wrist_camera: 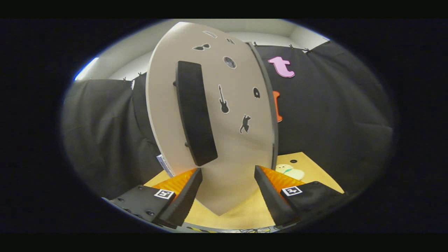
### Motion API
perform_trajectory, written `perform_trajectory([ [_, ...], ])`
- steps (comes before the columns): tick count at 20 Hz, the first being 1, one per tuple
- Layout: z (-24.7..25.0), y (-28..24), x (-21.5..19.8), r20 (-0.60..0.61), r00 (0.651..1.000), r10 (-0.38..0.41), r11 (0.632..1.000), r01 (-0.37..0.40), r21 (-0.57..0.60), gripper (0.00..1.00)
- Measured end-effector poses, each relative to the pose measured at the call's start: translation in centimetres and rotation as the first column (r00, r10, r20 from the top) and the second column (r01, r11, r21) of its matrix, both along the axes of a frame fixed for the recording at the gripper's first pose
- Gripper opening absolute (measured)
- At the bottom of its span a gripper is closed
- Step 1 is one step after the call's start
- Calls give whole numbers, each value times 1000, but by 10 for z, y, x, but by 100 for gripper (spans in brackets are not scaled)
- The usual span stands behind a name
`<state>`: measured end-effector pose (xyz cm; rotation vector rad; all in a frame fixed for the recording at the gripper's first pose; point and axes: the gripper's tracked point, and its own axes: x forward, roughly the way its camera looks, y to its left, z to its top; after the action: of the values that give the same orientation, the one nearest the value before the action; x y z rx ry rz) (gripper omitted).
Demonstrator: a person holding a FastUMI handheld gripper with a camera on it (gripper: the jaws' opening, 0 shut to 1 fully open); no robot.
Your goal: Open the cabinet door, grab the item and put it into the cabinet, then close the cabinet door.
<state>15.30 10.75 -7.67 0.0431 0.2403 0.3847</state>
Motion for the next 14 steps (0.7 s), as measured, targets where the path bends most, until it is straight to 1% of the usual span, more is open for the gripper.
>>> perform_trajectory([
  [4,-15,51,24,1,1000,-4,1000,4,-19,97],
  [7,-25,90,46,-1,1000,-9,1000,9,-10,97],
  [10,-38,134,77,-11,999,-32,999,31,-42,97],
  [11,-36,130,82,16,998,-56,997,57,-47,97],
  [13,-35,135,96,29,996,-88,994,89,-70,94],
  [14,-34,139,102,33,994,-101,992,103,-75,95],
])
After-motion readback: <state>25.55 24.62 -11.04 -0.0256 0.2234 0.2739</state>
